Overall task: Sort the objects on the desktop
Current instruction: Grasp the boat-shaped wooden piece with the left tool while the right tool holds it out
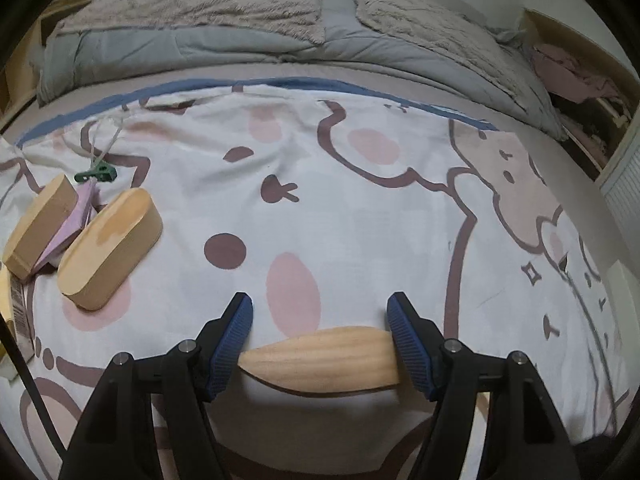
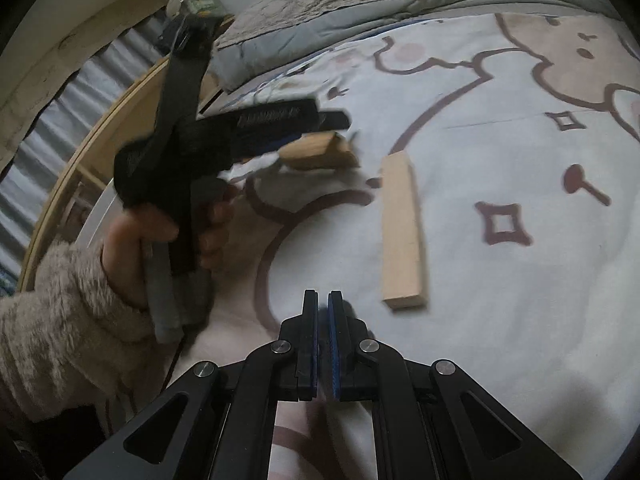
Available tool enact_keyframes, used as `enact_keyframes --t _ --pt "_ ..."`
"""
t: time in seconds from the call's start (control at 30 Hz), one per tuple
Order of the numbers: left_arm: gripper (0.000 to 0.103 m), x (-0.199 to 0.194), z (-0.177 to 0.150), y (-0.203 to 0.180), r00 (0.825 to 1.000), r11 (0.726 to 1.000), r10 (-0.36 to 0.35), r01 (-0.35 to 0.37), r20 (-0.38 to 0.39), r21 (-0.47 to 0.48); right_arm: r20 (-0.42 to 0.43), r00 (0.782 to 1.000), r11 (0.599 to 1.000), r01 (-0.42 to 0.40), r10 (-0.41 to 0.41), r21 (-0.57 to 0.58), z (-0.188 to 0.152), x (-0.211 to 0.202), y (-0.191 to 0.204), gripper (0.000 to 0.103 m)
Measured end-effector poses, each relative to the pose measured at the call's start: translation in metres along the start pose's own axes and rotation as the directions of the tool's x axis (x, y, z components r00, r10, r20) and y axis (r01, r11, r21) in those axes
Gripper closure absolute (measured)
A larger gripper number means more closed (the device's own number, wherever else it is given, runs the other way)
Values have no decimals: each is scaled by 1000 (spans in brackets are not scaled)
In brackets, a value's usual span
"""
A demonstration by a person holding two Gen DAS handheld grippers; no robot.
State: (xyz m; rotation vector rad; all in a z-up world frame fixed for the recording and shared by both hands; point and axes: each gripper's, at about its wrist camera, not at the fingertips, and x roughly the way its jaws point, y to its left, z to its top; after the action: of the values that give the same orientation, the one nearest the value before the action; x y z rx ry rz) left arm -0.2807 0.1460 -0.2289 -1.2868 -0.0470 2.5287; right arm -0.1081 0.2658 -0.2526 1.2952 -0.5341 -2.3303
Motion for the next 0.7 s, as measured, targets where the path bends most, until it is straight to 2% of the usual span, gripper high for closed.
enact_keyframes --t 0.13,0.33,0.5,0.6,0.7 --pt "33 -5 -6 1 1000 1000 -22 22 -7 -5 46 995 996 89 -90 33 10 -11 -14 97" --pt "33 -18 -22 -4 998 998 -62 62 -6 -2 120 971 969 189 -209 160 20 -33 -52 97" --pt "23 -29 -32 -7 995 995 -99 98 -9 -25 145 960 958 210 -239 193 17 -38 -70 97" --pt "12 -36 -38 -9 997 997 -78 78 8 -24 163 953 959 230 -256 164 13 -35 -70 97" --pt "7 -40 -44 -12 998 998 -54 54 25 -11 167 951 960 233 -259 158 13 -35 -70 97"
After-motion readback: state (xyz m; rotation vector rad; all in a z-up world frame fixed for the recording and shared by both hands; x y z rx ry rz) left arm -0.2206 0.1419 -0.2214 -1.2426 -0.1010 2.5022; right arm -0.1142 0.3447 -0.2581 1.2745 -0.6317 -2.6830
